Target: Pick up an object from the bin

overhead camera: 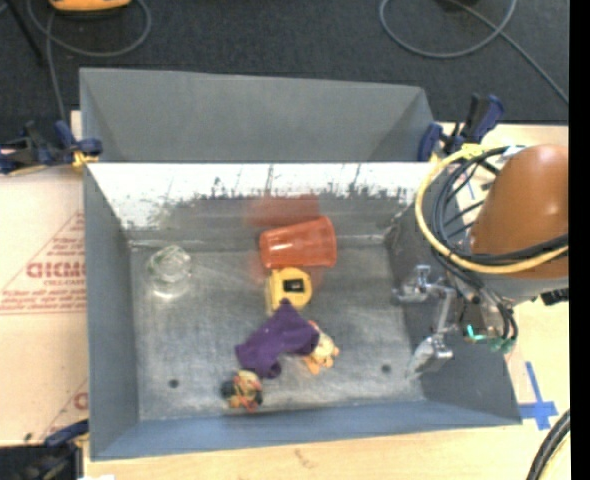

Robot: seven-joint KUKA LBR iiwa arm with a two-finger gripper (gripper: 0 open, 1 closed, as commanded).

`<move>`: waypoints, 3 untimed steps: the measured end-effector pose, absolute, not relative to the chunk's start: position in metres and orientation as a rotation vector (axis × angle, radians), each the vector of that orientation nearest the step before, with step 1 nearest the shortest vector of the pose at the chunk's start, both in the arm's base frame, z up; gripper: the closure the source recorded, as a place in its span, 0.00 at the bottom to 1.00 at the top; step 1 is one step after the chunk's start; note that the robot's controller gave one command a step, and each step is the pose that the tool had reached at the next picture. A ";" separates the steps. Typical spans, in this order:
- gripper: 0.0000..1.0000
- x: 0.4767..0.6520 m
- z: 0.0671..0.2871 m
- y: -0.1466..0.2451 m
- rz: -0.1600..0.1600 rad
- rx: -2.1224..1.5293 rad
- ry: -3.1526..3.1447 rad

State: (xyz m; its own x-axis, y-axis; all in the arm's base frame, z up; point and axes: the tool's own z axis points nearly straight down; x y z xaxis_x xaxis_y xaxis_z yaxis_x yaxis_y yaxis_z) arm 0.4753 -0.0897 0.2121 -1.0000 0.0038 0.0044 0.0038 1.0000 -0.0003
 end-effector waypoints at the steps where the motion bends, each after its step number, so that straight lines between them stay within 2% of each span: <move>1: 0.00 0.477 0.216 -0.089 0.002 -0.001 -3.145; 2: 0.00 0.502 0.167 -0.079 0.005 0.016 -3.154; 3: 0.00 0.506 0.152 -0.074 0.005 0.008 -3.155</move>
Offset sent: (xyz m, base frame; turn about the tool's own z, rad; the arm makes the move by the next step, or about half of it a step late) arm 0.0500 0.0259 -0.1069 -0.0241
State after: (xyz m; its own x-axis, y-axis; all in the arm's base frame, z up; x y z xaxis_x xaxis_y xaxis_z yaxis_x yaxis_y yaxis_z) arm 0.5064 -0.0737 0.1516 -0.9999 -0.0053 -0.0130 -0.0052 1.0000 -0.0034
